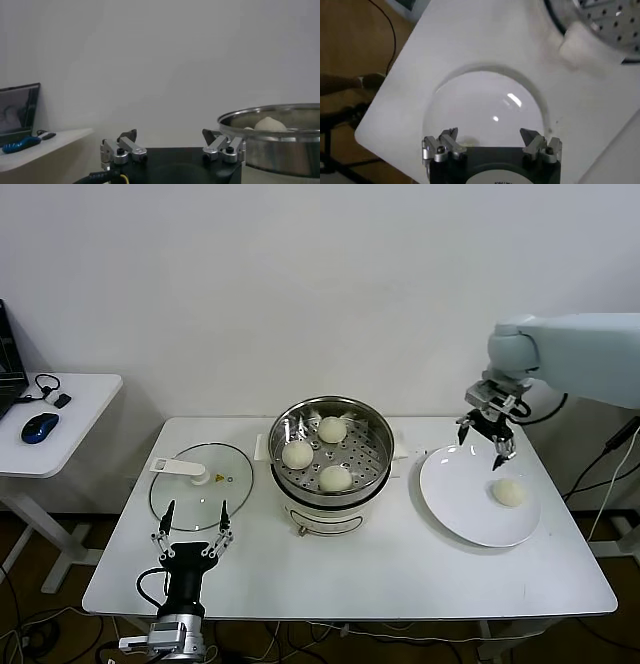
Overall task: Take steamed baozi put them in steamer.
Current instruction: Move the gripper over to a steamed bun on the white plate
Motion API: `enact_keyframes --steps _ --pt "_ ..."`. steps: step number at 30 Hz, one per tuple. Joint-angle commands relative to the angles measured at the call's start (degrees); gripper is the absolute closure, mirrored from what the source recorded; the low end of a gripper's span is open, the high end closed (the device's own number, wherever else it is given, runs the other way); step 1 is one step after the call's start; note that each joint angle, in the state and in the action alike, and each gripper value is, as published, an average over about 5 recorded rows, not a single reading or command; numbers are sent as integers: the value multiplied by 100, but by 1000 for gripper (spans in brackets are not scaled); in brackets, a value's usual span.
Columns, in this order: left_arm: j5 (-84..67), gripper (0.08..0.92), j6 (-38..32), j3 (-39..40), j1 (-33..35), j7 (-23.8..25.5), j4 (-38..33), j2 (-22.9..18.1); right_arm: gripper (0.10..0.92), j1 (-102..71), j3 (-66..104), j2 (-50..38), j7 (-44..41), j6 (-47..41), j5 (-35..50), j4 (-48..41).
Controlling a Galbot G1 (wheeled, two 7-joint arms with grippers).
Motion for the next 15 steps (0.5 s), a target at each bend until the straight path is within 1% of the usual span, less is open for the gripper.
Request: enact_keyframes --steps 1,5,15 --pt "38 177 -6 -22 7 1 29 -280 203 -968 556 -901 -152 -155 -452 -964" --pt "63 177 -13 -12 17 -1 35 -280 203 -1405 883 -1046 -111 -178 -564 -1310" --pt "135 177 -59 58 46 -29 88 -280 203 -2313 1735 -1276 21 -235 -722 -1768"
